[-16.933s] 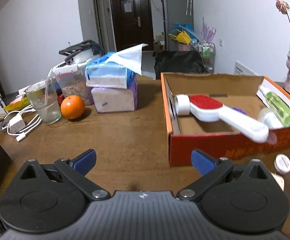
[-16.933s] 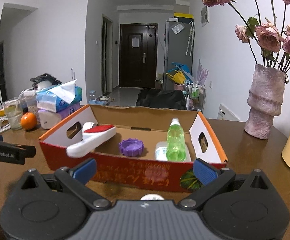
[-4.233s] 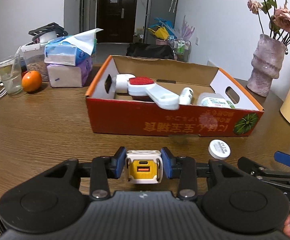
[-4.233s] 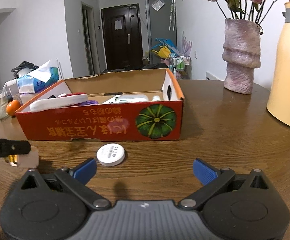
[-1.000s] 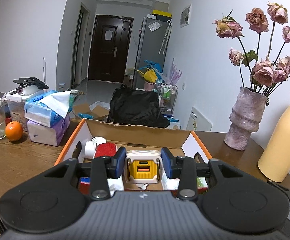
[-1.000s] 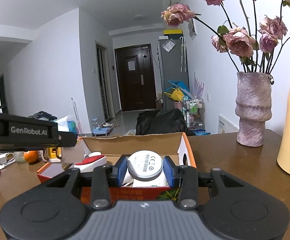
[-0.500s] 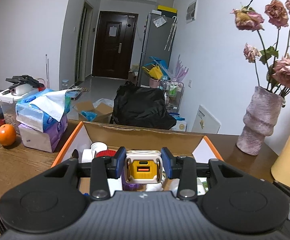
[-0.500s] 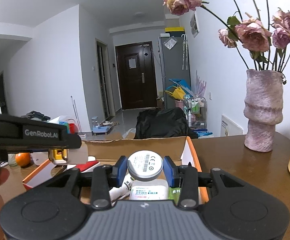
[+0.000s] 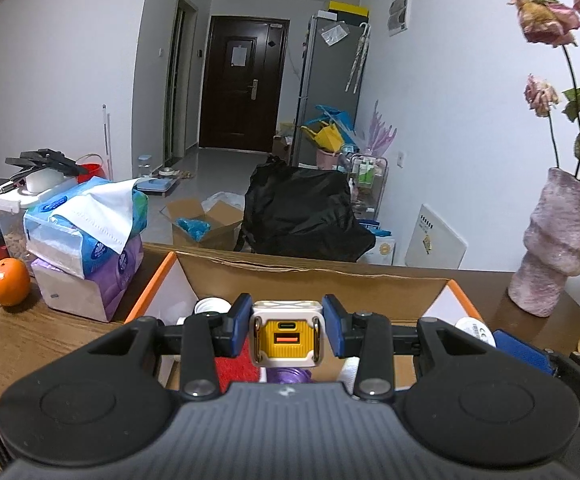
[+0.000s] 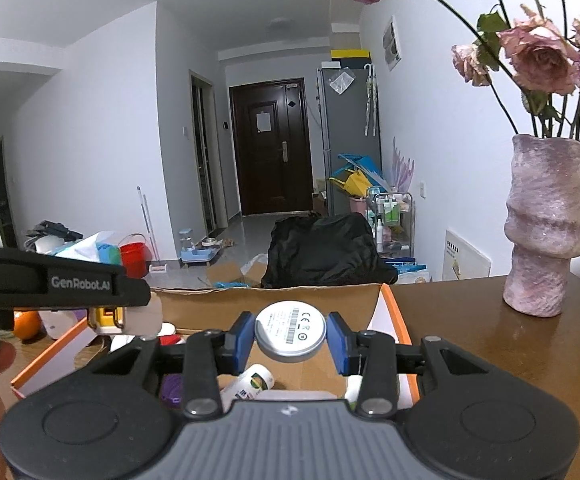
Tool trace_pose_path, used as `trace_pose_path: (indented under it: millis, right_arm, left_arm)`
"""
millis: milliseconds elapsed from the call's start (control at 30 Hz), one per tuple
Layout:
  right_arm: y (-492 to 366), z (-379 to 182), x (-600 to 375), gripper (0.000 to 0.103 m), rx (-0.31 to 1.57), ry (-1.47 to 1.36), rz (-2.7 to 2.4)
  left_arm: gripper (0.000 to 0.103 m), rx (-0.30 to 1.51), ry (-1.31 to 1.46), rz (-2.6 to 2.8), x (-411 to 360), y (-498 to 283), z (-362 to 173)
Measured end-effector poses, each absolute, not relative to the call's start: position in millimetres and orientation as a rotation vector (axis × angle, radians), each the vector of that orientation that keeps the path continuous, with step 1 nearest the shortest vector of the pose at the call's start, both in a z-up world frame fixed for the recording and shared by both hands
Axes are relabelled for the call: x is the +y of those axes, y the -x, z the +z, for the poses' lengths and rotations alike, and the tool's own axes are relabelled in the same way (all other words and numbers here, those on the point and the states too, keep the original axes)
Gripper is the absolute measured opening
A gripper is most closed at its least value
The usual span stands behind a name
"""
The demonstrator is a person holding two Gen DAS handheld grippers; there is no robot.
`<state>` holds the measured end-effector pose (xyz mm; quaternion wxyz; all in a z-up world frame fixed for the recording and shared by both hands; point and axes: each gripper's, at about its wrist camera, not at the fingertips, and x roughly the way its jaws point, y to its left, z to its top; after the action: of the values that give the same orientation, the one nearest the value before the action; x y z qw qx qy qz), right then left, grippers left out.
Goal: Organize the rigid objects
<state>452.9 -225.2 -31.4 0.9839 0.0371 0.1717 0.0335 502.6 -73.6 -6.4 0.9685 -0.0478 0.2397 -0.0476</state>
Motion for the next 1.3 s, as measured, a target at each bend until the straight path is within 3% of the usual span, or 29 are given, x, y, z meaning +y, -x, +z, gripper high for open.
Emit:
trace_pose_path:
  millis: [433, 500, 567, 600, 633, 1300]
  right_arm:
    - [-476, -41, -219, 0.039, 0.396, -0.044, 0.060]
    - [-478, -42, -222, 0.041, 0.412, -0.052, 0.051]
    - [-477, -42, -225, 0.064, 0.416, -0.054, 0.039]
    - [-476, -42, -226, 0.086, 0.410, -0.056, 0.023]
    - [-475, -42, -228, 0.103, 0.401, -0.060, 0.010]
    - [-461, -29, -231, 0.103, 0.368, -0.056, 0.010]
  left_arm:
    - [0.041, 0.518, 0.059, -0.085, -67, -527, -14]
    - [0.075, 0.511, 0.062, -0.070, -63, -526, -13]
    - [0.094, 0.486, 0.065, -0.050, -59, -523, -11]
    - [0.103, 0.479, 0.060, -0.038, -57, -522, -10]
    - [0.103, 0.471, 0.058, -0.027, -55, -521, -9]
    - [0.103, 0.463, 0.038, 0.017, -36, -513, -4]
